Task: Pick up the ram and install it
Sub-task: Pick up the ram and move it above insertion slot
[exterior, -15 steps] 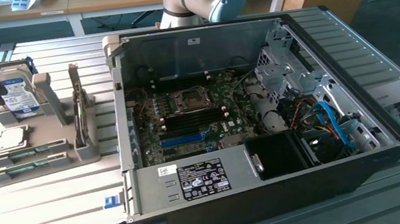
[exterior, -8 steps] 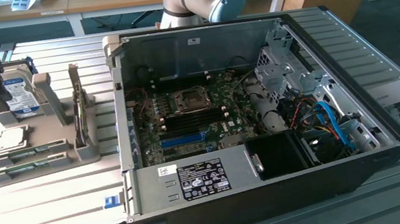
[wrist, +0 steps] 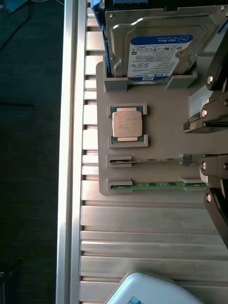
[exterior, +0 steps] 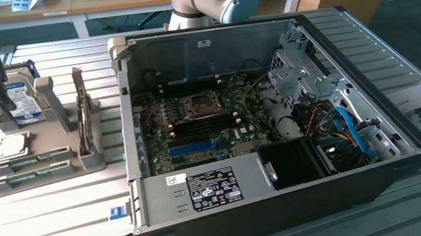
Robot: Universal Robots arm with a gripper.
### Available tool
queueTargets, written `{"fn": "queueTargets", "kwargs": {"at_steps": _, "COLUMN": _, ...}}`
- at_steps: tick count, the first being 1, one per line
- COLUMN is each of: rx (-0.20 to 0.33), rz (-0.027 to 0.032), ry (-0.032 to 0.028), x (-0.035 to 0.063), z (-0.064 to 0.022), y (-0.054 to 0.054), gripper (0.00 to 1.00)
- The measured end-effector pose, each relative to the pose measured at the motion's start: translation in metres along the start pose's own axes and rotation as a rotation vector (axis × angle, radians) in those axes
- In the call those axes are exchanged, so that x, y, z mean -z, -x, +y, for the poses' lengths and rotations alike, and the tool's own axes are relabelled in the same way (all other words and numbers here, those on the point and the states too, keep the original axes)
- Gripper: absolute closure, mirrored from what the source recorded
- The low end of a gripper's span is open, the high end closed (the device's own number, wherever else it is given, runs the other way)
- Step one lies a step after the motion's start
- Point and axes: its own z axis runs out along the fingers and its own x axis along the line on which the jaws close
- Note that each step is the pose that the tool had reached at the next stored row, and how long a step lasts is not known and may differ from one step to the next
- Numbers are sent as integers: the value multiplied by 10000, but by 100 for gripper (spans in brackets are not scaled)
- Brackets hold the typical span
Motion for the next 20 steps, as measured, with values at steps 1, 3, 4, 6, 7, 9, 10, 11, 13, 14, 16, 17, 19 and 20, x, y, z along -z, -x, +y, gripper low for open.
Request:
{"fn": "queueTargets", "kwargs": {"at_steps": 1, "rx": 1, "rz": -1, "ry": 0, "x": 0, "z": 0, "y": 0, "gripper": 69}}
{"fn": "queueTargets", "kwargs": {"at_steps": 3, "rx": 0, "rz": -1, "ry": -1, "x": -1, "z": 0, "y": 0, "gripper": 69}}
{"fn": "queueTargets", "kwargs": {"at_steps": 4, "rx": 1, "rz": -1, "ry": -1, "x": -1, "z": 0, "y": 0, "gripper": 69}}
{"fn": "queueTargets", "kwargs": {"at_steps": 6, "rx": 1, "rz": -2, "ry": -2, "x": -3, "z": 0, "y": 0, "gripper": 69}}
{"fn": "queueTargets", "kwargs": {"at_steps": 7, "rx": 1, "rz": -2, "ry": -3, "x": -6, "z": -1, "y": 0, "gripper": 69}}
{"fn": "queueTargets", "kwargs": {"at_steps": 9, "rx": 1, "rz": -2, "ry": -3, "x": -14, "z": -1, "y": 0, "gripper": 69}}
{"fn": "queueTargets", "kwargs": {"at_steps": 10, "rx": 1, "rz": -1, "ry": -1, "x": -16, "z": -1, "y": 0, "gripper": 69}}
{"fn": "queueTargets", "kwargs": {"at_steps": 11, "rx": 0, "rz": 0, "ry": -1, "x": -19, "z": -1, "y": 0, "gripper": 69}}
{"fn": "queueTargets", "kwargs": {"at_steps": 13, "rx": 1, "rz": -1, "ry": -2, "x": -26, "z": -1, "y": 0, "gripper": 69}}
{"fn": "queueTargets", "kwargs": {"at_steps": 14, "rx": 0, "rz": -2, "ry": -1, "x": -29, "z": -1, "y": 0, "gripper": 69}}
{"fn": "queueTargets", "kwargs": {"at_steps": 16, "rx": 1, "rz": 0, "ry": 0, "x": -32, "z": -1, "y": -1, "gripper": 69}}
{"fn": "queueTargets", "kwargs": {"at_steps": 17, "rx": 1, "rz": 0, "ry": 0, "x": -37, "z": -1, "y": -1, "gripper": 69}}
{"fn": "queueTargets", "kwargs": {"at_steps": 19, "rx": 1, "rz": -1, "ry": -1, "x": -38, "z": -1, "y": -1, "gripper": 69}}
{"fn": "queueTargets", "kwargs": {"at_steps": 20, "rx": 1, "rz": -1, "ry": -1, "x": -38, "z": -1, "y": -1, "gripper": 69}}
